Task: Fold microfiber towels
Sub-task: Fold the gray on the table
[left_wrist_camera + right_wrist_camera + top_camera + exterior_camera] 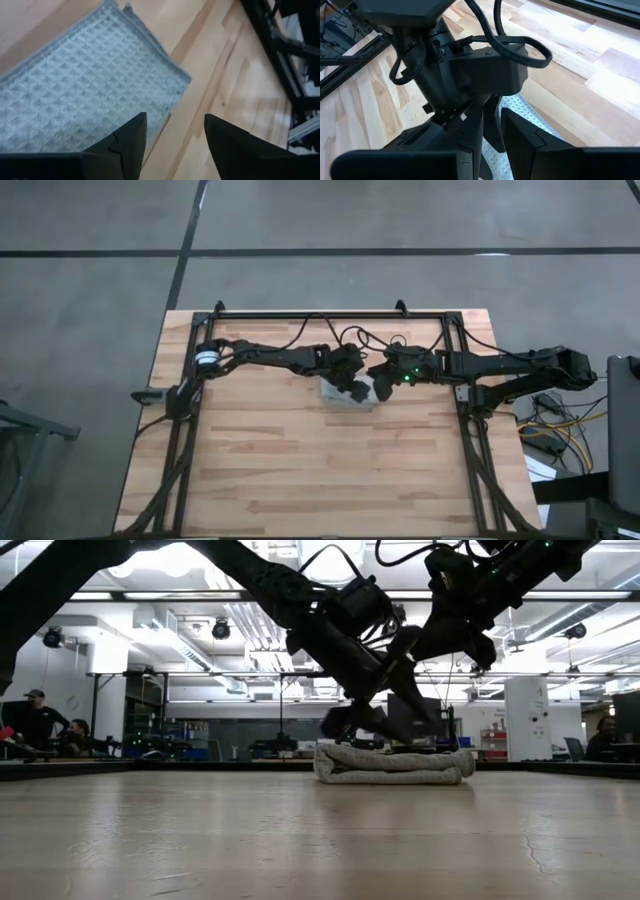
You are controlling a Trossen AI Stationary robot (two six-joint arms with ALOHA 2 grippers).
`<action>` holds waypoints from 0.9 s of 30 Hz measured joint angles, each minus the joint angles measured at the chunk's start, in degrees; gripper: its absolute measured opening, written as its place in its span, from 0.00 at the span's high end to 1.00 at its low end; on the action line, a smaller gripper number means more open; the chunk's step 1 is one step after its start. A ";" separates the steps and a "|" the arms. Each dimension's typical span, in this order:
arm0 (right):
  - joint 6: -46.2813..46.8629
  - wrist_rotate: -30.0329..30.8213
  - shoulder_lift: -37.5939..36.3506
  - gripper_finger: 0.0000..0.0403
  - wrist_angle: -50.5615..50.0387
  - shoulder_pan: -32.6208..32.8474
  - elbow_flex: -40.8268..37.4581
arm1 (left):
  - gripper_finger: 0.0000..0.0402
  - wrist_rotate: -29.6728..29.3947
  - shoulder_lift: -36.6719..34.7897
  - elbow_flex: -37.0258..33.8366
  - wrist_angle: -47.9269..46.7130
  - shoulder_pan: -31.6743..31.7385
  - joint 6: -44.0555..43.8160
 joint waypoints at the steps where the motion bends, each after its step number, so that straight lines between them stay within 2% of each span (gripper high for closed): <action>1: 0.00 0.00 -0.01 0.83 0.00 0.00 0.00 | 0.50 0.33 -0.06 0.00 -0.66 0.19 0.42; 8: -0.17 0.00 -0.01 0.83 -0.56 0.00 -0.02 | 0.50 0.46 -3.36 0.00 -11.01 2.24 2.65; 18: -0.15 -0.02 -0.01 0.83 -1.55 0.00 -0.04 | 0.50 -13.41 -10.50 0.02 -25.04 3.00 1.66; 27: -0.17 0.00 -0.01 0.83 -1.50 0.00 -0.04 | 0.50 -14.08 -10.57 -0.97 -35.89 2.94 -1.38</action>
